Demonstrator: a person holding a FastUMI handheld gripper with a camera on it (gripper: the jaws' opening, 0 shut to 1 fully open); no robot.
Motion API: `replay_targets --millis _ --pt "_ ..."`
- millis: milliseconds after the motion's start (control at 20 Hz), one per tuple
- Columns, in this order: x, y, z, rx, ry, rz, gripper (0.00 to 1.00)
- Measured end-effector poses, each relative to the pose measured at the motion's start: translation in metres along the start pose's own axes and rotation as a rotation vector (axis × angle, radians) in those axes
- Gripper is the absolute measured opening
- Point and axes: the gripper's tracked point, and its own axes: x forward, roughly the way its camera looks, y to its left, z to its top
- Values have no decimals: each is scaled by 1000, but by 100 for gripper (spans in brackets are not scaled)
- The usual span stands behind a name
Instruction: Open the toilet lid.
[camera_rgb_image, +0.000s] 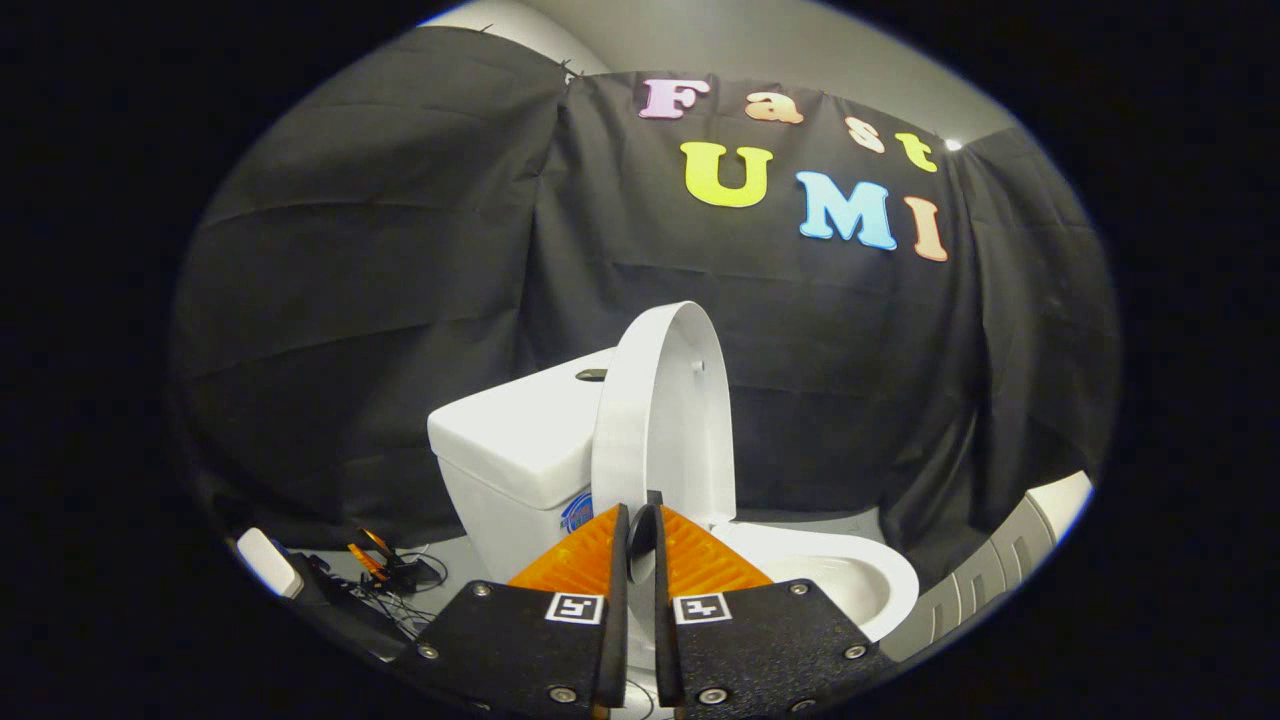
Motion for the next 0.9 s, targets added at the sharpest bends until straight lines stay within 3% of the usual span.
replay_targets --millis 150,300,350,600,900 --pt "-2 -13 1 44 1 13 22" --pt "-5 -22 22 54 -65 31 89" --pt "-5 -20 27 54 -86 48 95" --pt "-26 -35 38 62 -121 71 96" --pt "-52 -88 47 13 -150 9 96"
